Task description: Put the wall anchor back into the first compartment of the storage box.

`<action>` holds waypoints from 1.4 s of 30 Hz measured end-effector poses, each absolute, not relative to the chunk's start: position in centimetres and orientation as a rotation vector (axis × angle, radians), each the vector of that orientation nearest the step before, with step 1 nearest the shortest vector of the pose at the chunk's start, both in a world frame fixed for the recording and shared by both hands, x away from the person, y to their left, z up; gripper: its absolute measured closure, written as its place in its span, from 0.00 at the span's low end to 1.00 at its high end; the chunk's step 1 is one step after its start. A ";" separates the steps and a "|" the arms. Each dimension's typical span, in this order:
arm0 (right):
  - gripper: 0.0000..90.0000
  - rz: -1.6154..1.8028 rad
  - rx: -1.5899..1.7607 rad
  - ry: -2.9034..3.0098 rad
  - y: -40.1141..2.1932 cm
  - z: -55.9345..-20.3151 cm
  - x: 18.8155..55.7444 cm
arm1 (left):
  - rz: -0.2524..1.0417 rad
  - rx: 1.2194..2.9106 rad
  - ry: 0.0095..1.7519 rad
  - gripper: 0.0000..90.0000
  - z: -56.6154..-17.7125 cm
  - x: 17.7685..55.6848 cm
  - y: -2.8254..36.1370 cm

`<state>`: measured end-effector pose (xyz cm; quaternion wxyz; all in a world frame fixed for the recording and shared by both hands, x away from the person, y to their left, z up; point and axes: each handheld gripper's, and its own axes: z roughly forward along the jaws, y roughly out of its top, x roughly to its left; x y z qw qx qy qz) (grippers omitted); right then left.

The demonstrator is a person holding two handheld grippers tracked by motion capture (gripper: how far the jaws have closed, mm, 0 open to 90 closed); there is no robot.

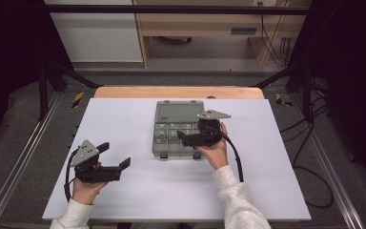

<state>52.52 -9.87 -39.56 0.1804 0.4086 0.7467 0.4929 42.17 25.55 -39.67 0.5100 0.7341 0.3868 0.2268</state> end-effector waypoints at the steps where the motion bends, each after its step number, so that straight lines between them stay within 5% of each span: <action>1: 0.01 1.401 1.152 2.104 -10.2 -39.5 52.1 | 0.546 1.767 0.931 0.03 -39.7 42.2 25.5; 42: 0.00 1.456 1.088 1.915 -22.4 -42.7 42.2 | 0.540 1.782 0.933 0.03 -40.6 42.2 25.2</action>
